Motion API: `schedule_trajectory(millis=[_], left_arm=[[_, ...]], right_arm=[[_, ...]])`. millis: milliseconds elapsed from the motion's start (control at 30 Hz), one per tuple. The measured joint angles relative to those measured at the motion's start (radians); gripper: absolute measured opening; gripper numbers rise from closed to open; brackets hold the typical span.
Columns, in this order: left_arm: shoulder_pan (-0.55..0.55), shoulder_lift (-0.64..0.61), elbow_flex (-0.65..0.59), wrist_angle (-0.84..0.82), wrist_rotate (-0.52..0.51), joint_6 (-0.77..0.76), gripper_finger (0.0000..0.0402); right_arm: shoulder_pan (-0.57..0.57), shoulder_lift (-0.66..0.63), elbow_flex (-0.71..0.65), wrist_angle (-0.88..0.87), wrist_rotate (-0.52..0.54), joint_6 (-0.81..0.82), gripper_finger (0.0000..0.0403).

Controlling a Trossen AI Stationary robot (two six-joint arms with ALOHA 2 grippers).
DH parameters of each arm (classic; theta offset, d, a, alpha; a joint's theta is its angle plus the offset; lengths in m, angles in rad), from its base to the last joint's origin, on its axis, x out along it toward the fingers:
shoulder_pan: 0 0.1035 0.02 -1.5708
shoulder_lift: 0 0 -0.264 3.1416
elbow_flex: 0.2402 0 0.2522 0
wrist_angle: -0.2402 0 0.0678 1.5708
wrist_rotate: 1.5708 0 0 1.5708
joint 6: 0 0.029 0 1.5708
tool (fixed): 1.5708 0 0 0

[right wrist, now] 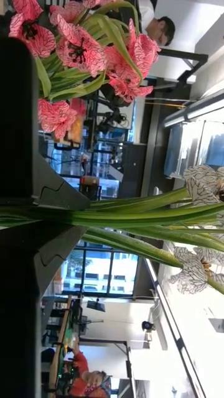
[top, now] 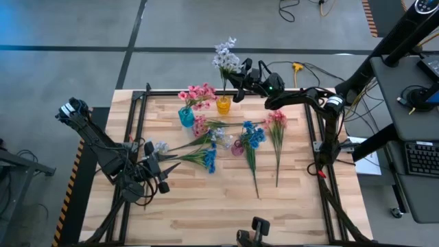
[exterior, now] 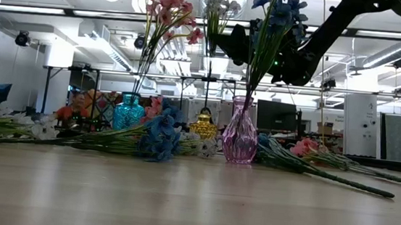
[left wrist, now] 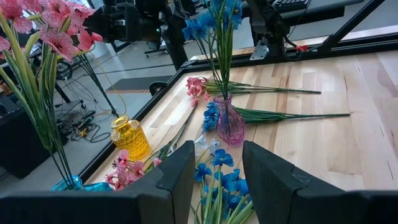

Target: Sort flowers into vase by color

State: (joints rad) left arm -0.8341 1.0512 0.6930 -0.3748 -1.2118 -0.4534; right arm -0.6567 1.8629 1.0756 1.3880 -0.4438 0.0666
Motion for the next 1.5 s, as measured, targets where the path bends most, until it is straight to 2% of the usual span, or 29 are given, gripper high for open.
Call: schedule_trajectory(millis=[967, 1500], left_arm=[[0.000, 0.000, 0.000, 0.000, 0.000, 0.004, 0.0119], [0.000, 0.000, 0.000, 0.000, 0.000, 0.008, 0.0119]], right_arm=[[0.000, 0.000, 0.000, -0.045, 0.025, -0.023, 0.0021], [0.000, -0.001, 0.000, -0.045, 0.025, -0.015, 0.0117]])
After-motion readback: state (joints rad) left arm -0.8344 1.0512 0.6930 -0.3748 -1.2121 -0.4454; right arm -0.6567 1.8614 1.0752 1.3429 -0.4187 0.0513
